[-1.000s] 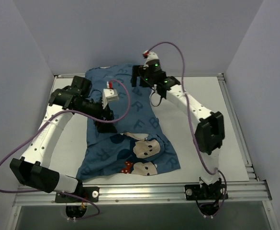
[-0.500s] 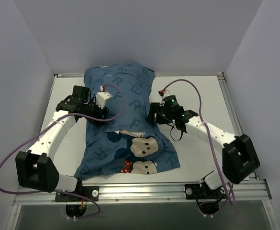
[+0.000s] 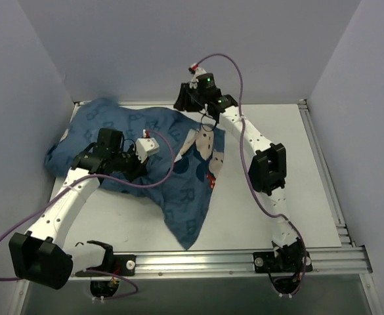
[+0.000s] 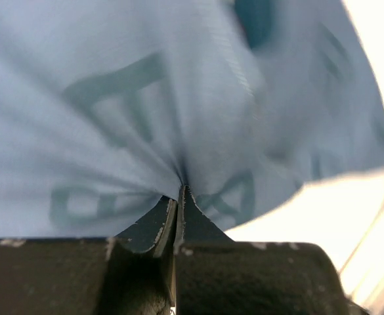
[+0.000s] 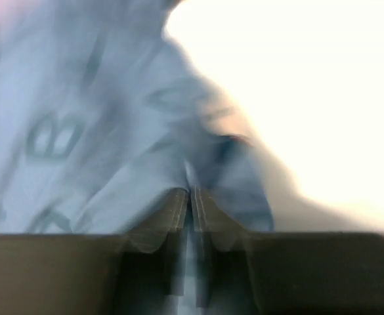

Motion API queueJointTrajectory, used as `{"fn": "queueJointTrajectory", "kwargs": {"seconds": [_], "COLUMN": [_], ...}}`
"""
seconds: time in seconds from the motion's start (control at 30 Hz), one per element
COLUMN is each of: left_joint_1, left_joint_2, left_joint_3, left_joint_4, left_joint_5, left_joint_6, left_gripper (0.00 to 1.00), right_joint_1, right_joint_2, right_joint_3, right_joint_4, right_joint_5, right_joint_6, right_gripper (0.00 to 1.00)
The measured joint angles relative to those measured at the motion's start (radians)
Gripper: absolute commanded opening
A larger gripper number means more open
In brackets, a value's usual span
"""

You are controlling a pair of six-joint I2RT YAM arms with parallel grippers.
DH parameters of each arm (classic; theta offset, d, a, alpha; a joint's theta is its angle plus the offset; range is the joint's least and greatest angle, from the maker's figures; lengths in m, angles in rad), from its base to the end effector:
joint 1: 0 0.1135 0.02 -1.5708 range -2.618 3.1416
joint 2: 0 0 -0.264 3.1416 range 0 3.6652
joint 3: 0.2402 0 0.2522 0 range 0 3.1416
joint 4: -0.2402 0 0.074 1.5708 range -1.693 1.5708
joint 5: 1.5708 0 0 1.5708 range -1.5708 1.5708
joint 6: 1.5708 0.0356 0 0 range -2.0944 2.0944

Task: Remove the pillowcase from the pillow

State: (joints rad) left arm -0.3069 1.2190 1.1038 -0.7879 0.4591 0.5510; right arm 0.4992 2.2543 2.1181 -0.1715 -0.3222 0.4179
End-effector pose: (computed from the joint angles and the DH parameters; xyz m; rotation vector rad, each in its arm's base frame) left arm 0.2286 -0.0890 0.3096 1.1708 2.0940 -0.4536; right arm 0.4689 0.2685 0.3117 -0.3119 1.9453 0.9185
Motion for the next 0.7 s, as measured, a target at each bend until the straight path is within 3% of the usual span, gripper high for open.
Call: {"fn": "queueJointTrajectory", "kwargs": {"seconds": [0.03,0.07,0.17,0.43,0.7], "left_joint_1": [0.001,0.006,0.033,0.050,0.053], "left_joint_2": [-0.001,0.000,0.012,0.093,0.096], "left_joint_3": [0.001,0.001,0.001,0.011,0.016], "left_joint_4": [0.002,-0.008,-0.032,-0.016,-0.016], "left_joint_5": [0.023,0.044,0.097,0.104,0.106], "left_joint_6": [0.000,-0.005,-0.048,-0.150,-0.163], "left_gripper": [0.02,0.02,0.02,0.02,0.02], "right_joint_1": [-0.001,-0.002,-0.004,-0.022,0.157], "right_joint_2": [0.043,0.074,0.047,-0.353,-0.325], "right_joint_3": [0.107,0.187,0.215,-0.353,-0.342], "right_joint_4": [-0.018,-0.021,-0.020,0.034,0.077], "right_joint_5": [0.004,0.015,0.060,0.251,0.291], "right_joint_6": [-0.001,-0.007,-0.033,-0.042,-0.021], "right_gripper": [0.58,0.66,0.77,0.76,0.64]}}
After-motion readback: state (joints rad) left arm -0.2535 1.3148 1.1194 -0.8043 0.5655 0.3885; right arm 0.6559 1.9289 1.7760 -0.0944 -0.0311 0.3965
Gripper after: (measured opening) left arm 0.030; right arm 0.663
